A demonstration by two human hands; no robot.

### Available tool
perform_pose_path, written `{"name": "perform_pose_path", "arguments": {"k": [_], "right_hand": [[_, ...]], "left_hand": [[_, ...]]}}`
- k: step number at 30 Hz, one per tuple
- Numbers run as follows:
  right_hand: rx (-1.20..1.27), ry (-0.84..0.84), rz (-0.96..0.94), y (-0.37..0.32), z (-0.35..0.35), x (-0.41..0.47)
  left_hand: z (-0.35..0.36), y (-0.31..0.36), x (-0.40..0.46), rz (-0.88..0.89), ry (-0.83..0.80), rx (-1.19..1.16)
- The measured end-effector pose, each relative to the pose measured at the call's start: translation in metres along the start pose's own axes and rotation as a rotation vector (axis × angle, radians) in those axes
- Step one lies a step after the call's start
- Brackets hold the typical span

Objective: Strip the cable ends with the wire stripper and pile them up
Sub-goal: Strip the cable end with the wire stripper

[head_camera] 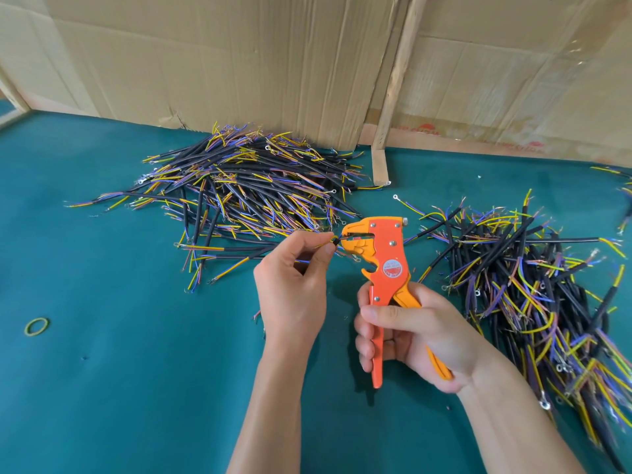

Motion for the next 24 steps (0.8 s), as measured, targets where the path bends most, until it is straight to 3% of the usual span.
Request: {"name": "perform_pose_path", "arguments": {"k": [14, 24], "right_hand": [[-0.005, -0.009, 0.012, 0.0008, 0.0005, -0.0007], [-0.024, 0.205, 0.020, 0.0024, 0.0010, 0.0016]], "left_hand": [[0.0003, 0.0042, -0.0015, 0.008, -0.003, 0.038], [0.0018, 0.0026, -0.0019, 0.002, -0.018, -0.008]]}}
Point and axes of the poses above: each hand's wrist, its own x-axis towards the middle knuckle, its own z-axis out of the palm, y = z × x, the point moved 5 cm from there along x, towards the middle knuckle, and after that the axes turned 1 degree about -x, right-handed, at the moved point
